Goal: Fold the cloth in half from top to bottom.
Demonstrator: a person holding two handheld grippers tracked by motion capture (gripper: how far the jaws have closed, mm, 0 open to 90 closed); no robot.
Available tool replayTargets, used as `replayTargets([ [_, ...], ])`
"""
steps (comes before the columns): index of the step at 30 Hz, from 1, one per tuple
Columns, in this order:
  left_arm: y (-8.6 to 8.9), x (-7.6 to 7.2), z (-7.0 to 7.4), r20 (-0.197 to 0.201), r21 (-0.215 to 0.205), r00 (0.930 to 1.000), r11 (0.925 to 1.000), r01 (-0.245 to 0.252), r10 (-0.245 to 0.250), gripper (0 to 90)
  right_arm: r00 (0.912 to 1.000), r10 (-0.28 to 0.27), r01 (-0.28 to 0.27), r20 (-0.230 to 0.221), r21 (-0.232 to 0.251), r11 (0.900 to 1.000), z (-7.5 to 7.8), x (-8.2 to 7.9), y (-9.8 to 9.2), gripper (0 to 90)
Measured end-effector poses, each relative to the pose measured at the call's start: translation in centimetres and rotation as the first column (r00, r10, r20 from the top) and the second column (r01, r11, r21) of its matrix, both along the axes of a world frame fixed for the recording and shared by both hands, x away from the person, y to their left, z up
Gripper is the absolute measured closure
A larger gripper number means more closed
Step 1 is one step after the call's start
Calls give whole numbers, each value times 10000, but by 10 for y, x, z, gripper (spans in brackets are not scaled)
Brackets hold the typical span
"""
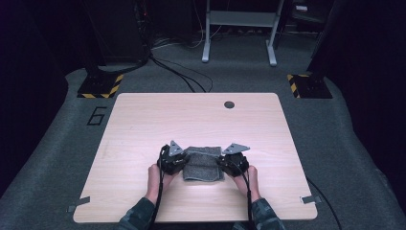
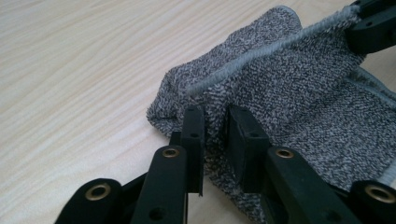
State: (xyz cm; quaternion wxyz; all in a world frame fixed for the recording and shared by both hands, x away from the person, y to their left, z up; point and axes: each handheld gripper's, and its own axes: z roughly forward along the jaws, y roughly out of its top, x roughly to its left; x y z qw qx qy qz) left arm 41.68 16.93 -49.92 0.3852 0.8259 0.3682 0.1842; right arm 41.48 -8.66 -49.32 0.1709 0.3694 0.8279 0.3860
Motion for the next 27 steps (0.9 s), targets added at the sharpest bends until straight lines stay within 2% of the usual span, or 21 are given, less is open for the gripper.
replayTargets([
  [1, 1, -1, 0, -17, 95, 10000, 9999, 72, -72, 738, 10000, 5, -5, -17, -12, 10000, 0, 0, -1, 773],
  [4, 4, -6, 0, -144, -27, 9998, 9999, 154, -154, 687, 9999, -41, 42, -129, 57, 10000, 2, -5, -2, 740],
  [8, 11, -15, -2, -334, -344, 9994, 9994, 90, -102, 609, 9997, 152, -149, -211, 135, 9998, 4, -12, -8, 663],
  [10, 15, -20, 0, -484, -435, 9988, 9990, 70, -91, 513, 9996, 149, -145, -237, 189, 9997, 6, -17, -11, 611],
  [13, 22, -27, 5, -409, -606, 9991, 9981, 78, -103, 444, 9999, 107, -104, -106, 354, 9993, 13, -24, -18, 565],
  [16, 28, -26, 14, -232, -741, 9997, 9972, -144, 127, 395, 10000, -57, 55, 35, 570, 9984, 20, -25, -24, 533],
  [19, 31, -8, 25, -36, -782, 9977, 9946, -679, 679, 375, 9993, -361, 353, 105, 647, 9973, 27, -17, -26, 523],
  [23, 24, 25, 30, -256, -459, 9923, 9914, -1226, 1216, 354, 9957, -863, 847, 333, 469, 9953, 32, 9, -22, 513],
  [25, 17, 42, 28, -412, -61, 9914, 9922, -1243, 1239, 353, 9939, -1105, 1104, 65, 135, 9938, 29, 29, -16, 505],
  [26, 14, 50, 26, -688, 23, 9906, 9929, -1186, 1184, 351, 9935, -1140, 1140, 11, 43, 9935, 27, 35, -14, 502],
  [27, 10, 54, 23, -763, 185, 9906, 9935, -1124, 1135, 345, 9921, -1224, 1224, -273, -41, 9925, 23, 43, -9, 499],
])
